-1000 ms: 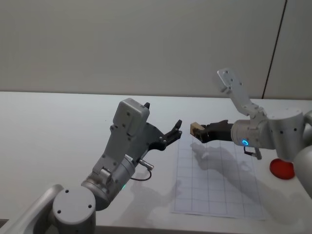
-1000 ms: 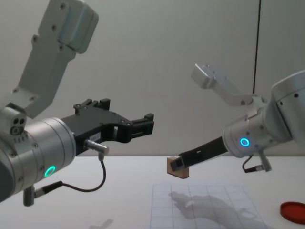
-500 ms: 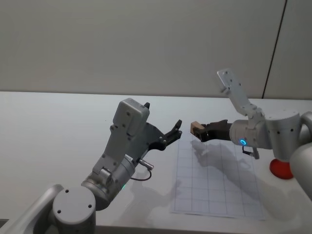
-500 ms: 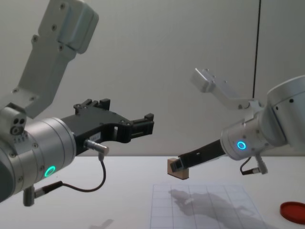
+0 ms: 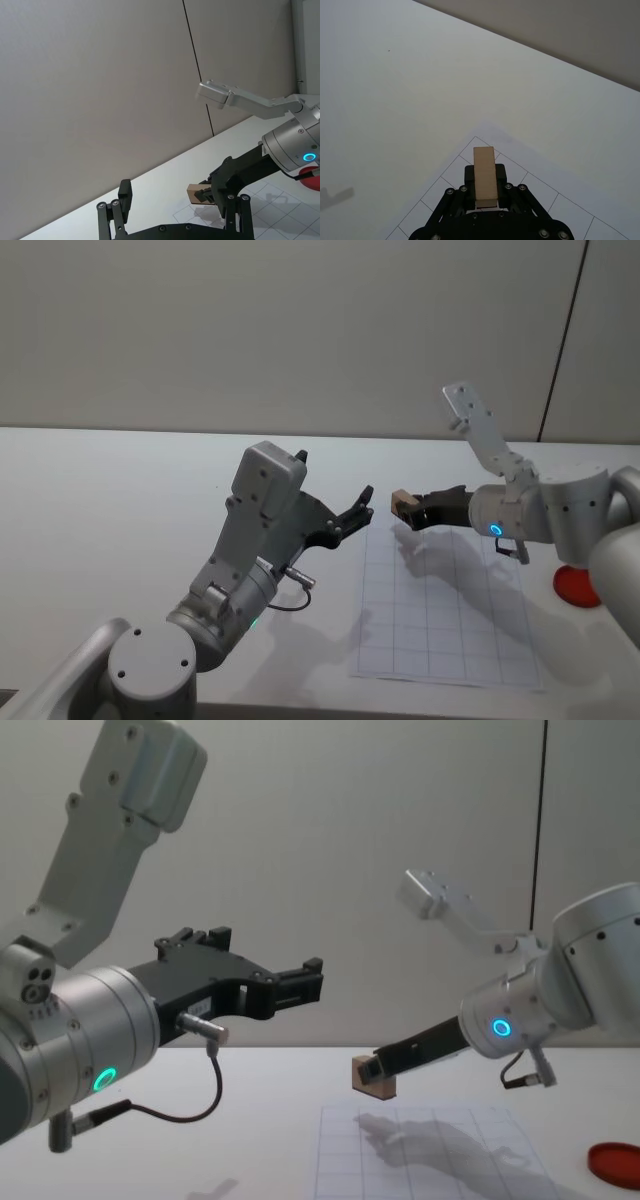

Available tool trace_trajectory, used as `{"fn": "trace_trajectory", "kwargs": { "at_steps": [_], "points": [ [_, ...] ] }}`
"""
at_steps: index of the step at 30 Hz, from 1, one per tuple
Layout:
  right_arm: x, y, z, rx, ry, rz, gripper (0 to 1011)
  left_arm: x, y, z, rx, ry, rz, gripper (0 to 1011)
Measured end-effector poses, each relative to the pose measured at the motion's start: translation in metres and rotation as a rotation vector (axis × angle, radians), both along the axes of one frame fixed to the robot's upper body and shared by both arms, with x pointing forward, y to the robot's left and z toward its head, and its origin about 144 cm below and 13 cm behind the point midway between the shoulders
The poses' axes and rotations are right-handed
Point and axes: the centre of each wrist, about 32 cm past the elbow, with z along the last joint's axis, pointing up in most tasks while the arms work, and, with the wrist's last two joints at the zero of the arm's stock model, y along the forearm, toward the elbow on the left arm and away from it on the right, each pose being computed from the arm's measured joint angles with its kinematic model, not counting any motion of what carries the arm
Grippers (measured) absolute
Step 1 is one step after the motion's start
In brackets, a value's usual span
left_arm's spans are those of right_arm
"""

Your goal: Use the one hand to pick up the stamp and affix it onto the A4 paper.

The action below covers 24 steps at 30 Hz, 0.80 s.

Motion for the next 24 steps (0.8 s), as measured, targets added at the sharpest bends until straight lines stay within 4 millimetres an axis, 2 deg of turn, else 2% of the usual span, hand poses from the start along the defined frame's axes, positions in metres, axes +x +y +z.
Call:
{"fn": "trace_trajectory", "kwargs": {
  "at_steps": [24],
  "points": [
    [0.006, -0.006, -0.0022, -0.038, 0.047, 0.005, 216, 0.0, 0.0, 0.0, 0.0, 0.0, 0.0, 1002]
  ]
}}
